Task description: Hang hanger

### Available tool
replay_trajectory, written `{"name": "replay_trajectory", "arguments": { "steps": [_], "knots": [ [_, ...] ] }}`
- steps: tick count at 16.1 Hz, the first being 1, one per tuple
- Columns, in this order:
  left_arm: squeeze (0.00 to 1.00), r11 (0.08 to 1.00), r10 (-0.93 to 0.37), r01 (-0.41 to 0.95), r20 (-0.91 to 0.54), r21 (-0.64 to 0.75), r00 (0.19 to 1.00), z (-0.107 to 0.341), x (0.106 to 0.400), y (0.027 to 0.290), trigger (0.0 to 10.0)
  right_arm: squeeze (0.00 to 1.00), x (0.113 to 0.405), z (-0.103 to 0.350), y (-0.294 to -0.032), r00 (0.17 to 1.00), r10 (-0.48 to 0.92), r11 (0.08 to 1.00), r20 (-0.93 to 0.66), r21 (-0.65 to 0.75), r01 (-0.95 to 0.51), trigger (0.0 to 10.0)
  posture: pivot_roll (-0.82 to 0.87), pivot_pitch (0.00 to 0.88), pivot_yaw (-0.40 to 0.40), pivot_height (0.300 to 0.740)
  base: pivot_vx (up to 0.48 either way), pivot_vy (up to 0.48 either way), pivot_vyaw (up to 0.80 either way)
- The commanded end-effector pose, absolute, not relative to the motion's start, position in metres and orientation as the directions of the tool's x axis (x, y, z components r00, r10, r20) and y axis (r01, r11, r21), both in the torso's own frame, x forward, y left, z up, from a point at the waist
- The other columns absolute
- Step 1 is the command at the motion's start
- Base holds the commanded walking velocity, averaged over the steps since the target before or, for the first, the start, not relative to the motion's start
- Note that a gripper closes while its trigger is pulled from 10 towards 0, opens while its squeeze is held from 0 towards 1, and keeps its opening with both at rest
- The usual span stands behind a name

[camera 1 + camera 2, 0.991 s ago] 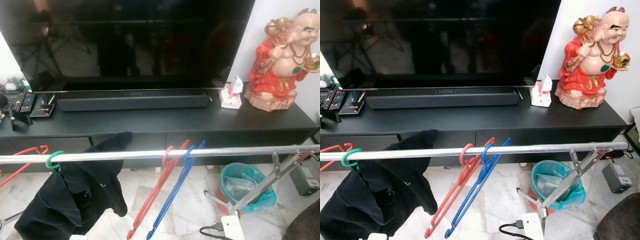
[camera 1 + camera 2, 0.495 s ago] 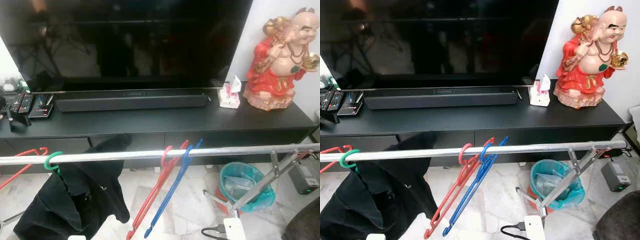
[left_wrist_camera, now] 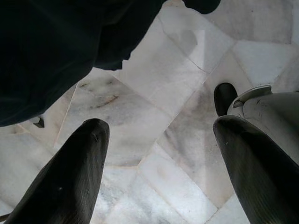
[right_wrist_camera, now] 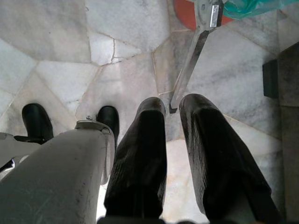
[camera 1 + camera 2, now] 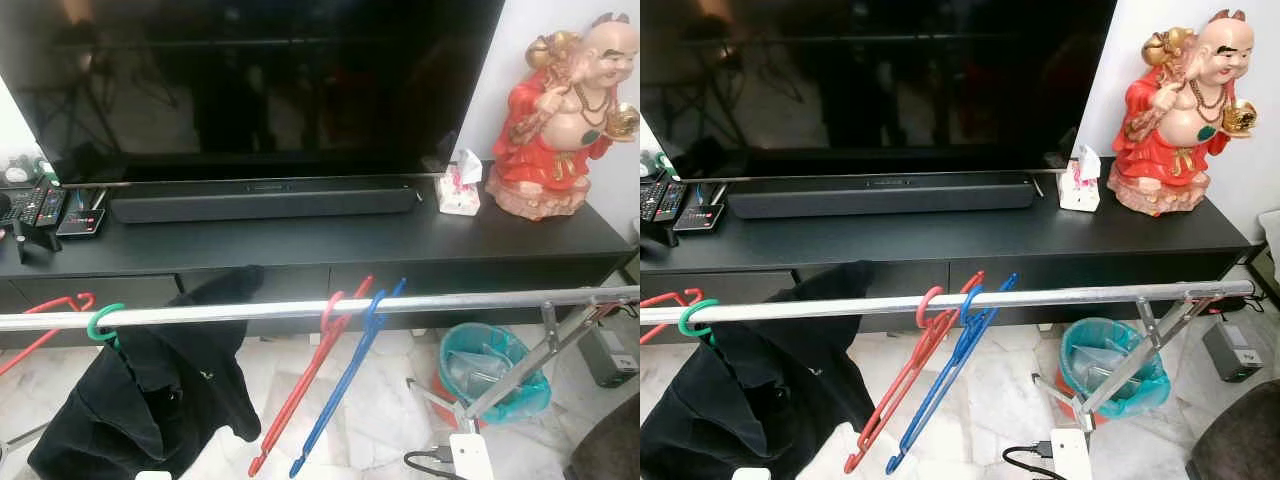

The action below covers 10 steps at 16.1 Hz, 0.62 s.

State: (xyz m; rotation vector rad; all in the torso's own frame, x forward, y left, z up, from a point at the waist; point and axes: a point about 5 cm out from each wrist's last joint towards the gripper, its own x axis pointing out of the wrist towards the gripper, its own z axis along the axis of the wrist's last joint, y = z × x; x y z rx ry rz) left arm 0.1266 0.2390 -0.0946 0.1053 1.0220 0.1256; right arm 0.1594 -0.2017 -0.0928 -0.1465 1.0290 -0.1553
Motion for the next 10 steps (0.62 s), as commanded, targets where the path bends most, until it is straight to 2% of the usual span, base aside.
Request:
{"name": "replay_trajectory", "arguments": {
  "steps": [1,10],
  "knots": [
    [0.00,0.987,0.157,-0.062,-0.853,0.145,0.497,-0.0960,0.1232,0.2392,10.0,1.00,0.1631,-0.0911,-0.2022,0.516,-0.199,0.980,-0.833,-0.180,0.088,10.0,-0.05,0.000,0.021,0.740,0.000,0.000,0.00],
    [0.00,0.987,0.158,-0.068,-0.851,0.144,0.501,-0.0951,0.1273,0.2385,10.0,1.00,0.1604,-0.0923,-0.2019,0.509,-0.197,0.980,-0.838,-0.184,0.076,10.0,-0.05,0.000,0.024,0.740,0.000,0.000,0.00]
  ]
}}
